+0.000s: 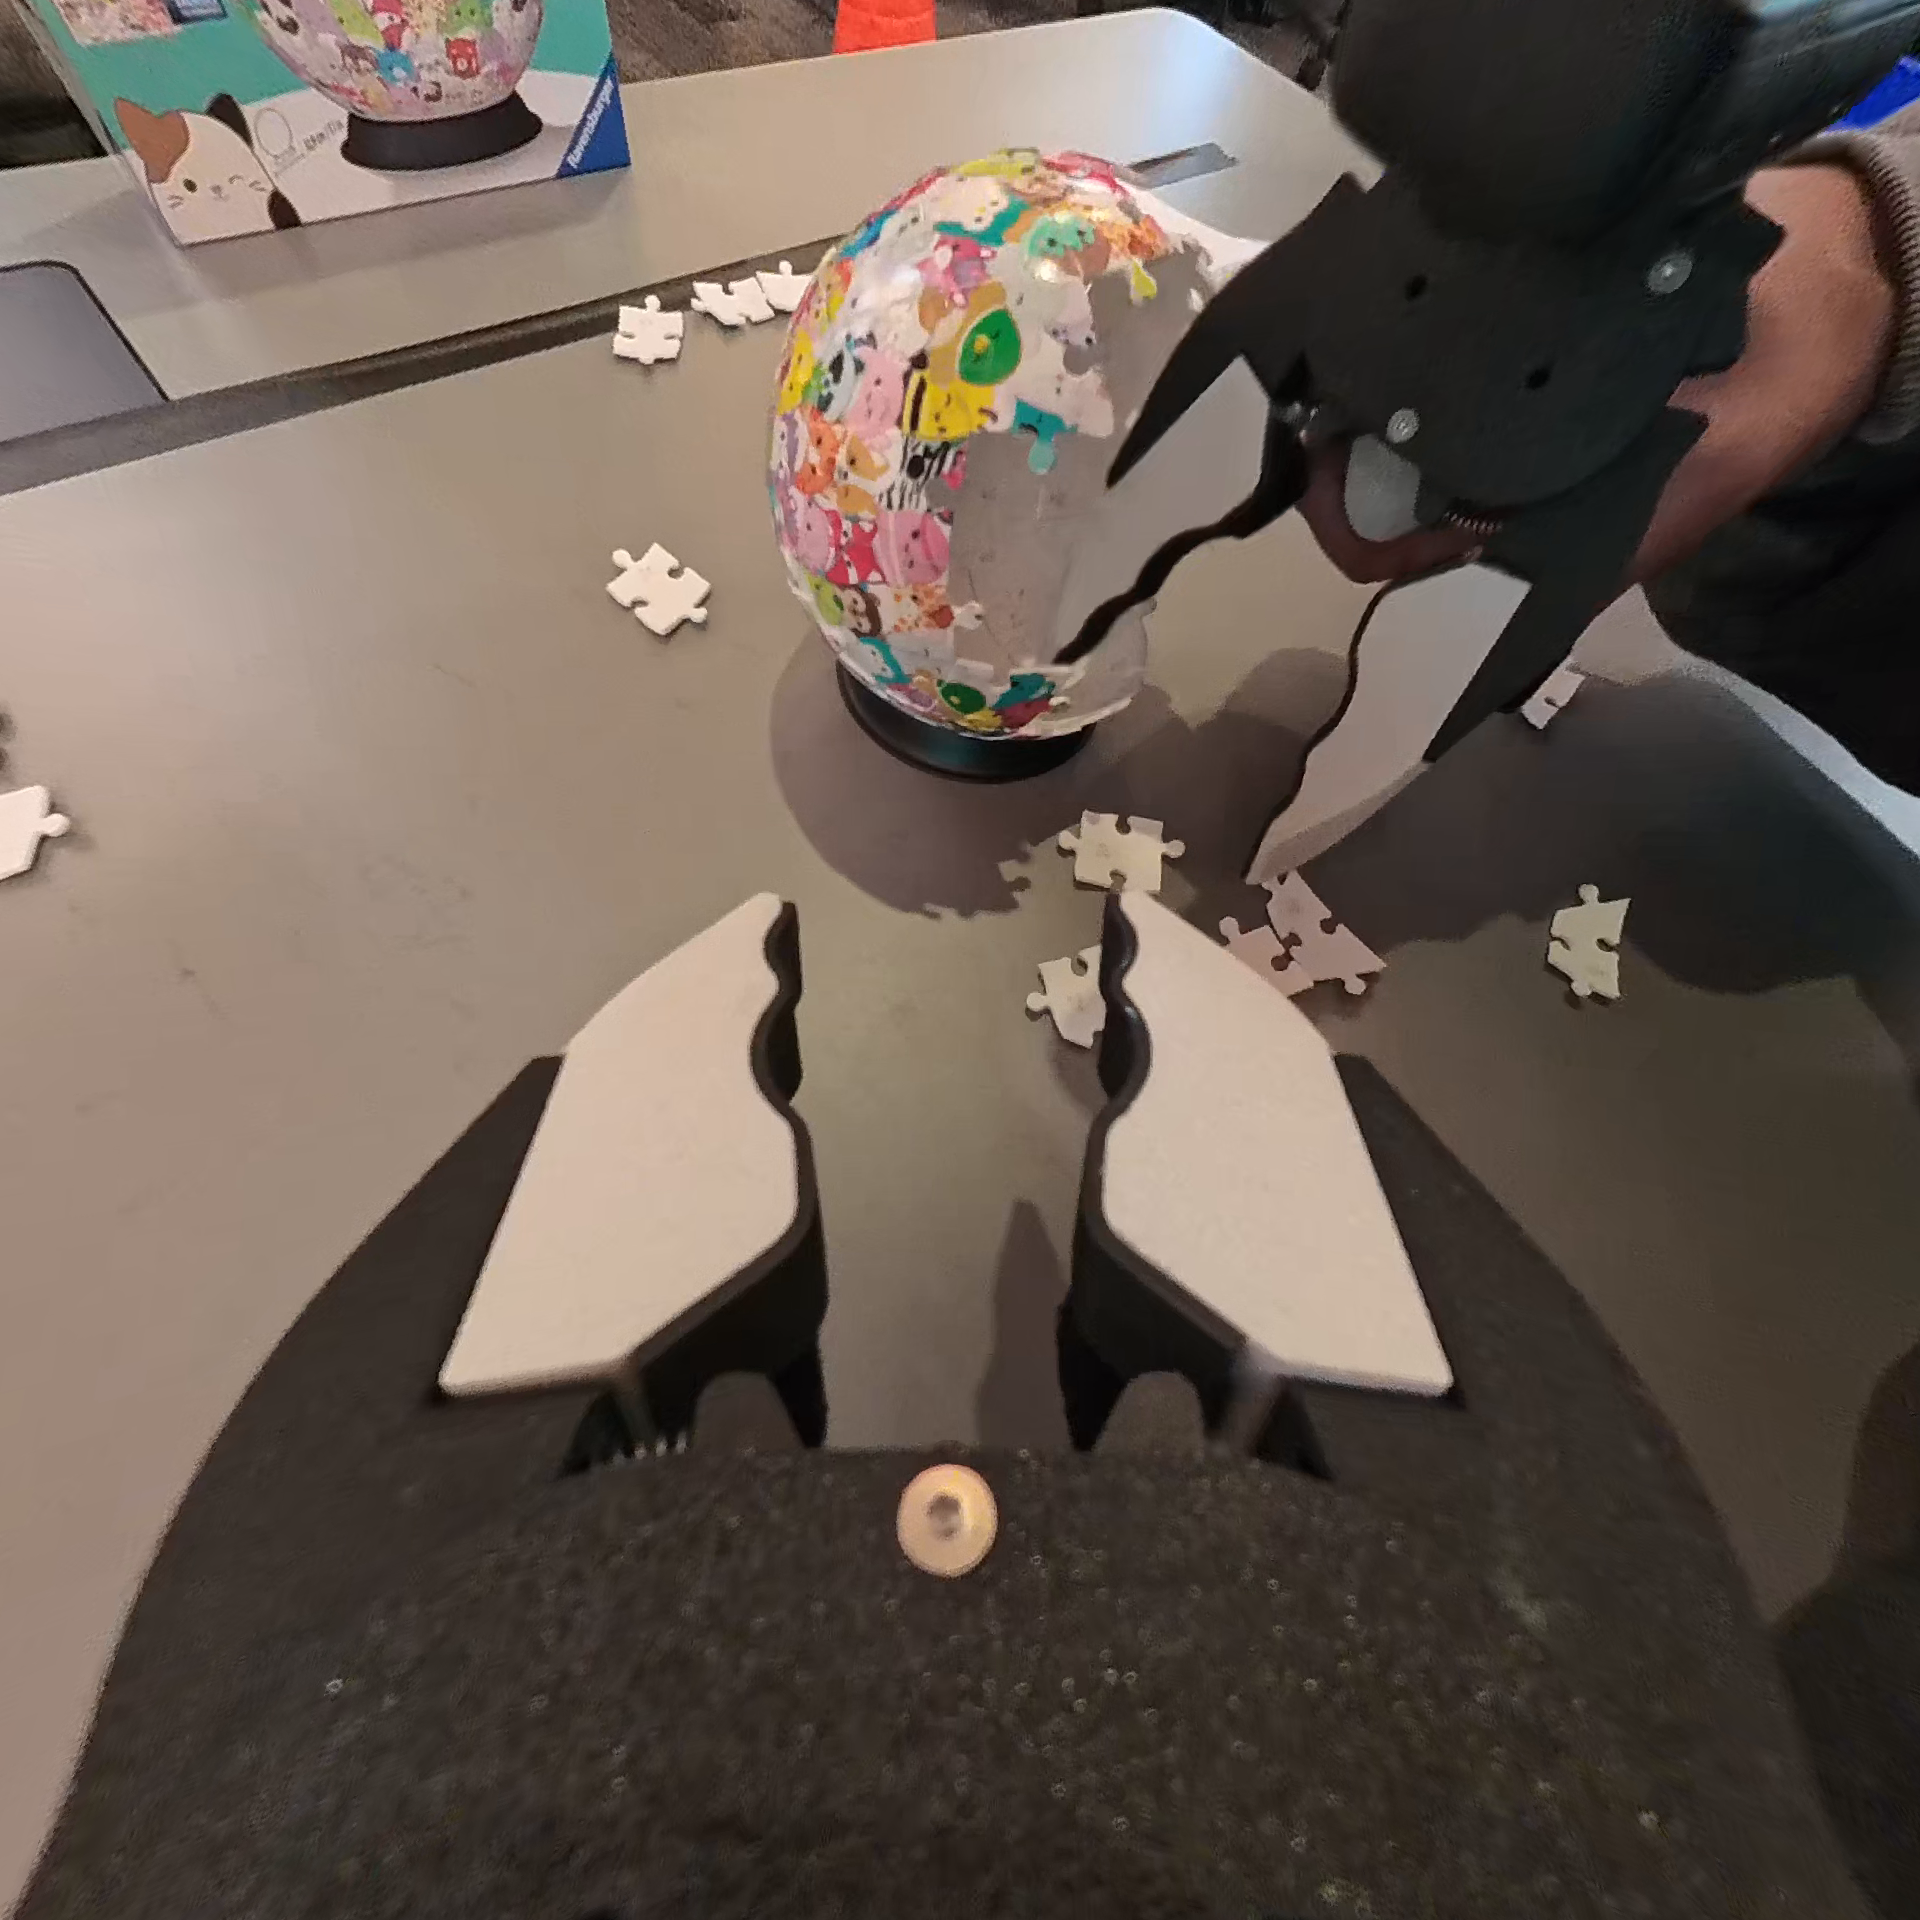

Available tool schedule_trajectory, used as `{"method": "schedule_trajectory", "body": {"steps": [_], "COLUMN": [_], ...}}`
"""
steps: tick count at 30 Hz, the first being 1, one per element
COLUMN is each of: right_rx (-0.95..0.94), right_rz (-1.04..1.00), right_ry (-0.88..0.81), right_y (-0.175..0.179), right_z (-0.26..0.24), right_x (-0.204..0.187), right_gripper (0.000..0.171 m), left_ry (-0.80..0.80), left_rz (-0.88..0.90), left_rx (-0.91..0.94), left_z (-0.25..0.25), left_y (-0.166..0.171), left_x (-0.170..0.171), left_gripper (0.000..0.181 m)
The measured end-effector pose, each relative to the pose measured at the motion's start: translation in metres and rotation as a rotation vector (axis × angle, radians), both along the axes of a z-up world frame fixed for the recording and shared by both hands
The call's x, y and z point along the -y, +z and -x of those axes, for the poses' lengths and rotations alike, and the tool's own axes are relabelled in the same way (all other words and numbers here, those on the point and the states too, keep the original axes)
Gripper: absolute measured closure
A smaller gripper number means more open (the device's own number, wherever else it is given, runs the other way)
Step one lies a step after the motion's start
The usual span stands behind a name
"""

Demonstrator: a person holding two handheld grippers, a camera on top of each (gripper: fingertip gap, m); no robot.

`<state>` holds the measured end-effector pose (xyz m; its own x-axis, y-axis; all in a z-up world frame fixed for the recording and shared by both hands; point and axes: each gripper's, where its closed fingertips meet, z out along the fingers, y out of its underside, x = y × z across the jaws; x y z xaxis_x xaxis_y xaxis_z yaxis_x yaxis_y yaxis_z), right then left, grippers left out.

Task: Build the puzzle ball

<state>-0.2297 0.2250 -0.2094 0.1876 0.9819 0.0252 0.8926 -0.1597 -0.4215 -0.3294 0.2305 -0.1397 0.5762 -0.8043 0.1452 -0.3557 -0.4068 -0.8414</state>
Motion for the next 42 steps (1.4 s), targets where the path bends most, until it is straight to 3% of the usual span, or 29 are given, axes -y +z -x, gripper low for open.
{"method": "schedule_trajectory", "body": {"steps": [3, 11, 15, 19, 23, 25, 28, 33, 42], "right_rx": [0.03, 0.035, -0.172, -0.348, -0.394, -0.321, -0.168, -0.204, -0.338], "right_rz": [-0.022, 0.012, -0.048, -0.014, -0.246, -0.393, -0.285, 0.023, 0.057], "right_ry": [-0.008, -0.002, -0.033, -0.125, -0.192, -0.251, -0.305, -0.268, -0.278], "right_y": [-0.012, -0.005, 0.041, 0.062, 0.078, 0.066, 0.027, 0.009, 0.04], "right_z": [-0.002, -0.003, 0.003, -0.007, -0.037, -0.07, -0.097, -0.068, -0.056], "right_x": [-0.002, -0.002, 0.005, 0.015, -0.003, -0.024, -0.036, -0.023, -0.017], "right_gripper": [0.079, 0.081, 0.079, 0.076, 0.09, 0.095, 0.087, 0.088, 0.093], "left_ry": [-0.005, -0.029, -0.102, -0.159, -0.248, -0.259, -0.277, -0.302, -0.276], "left_rz": [0.007, -0.004, 0.009, 0.051, 0.154, 0.181, 0.245, 0.359, 0.345], "left_rx": [-0.005, -0.006, -0.019, 0.006, 0.051, 0.025, 0.055, 0.13, 0.12], "left_z": [0.0, -0.007, -0.02, -0.032, -0.054, -0.061, -0.071, -0.086, -0.082], "left_y": [-0.002, 0.004, 0.004, -0.003, -0.019, -0.031, -0.036, -0.034, -0.028], "left_x": [0.002, 0.005, -0.004, -0.018, -0.025, -0.034, -0.042, -0.033, -0.022], "left_gripper": [0.126, 0.126, 0.12, 0.116, 0.096, 0.091, 0.088, 0.089, 0.091]}}
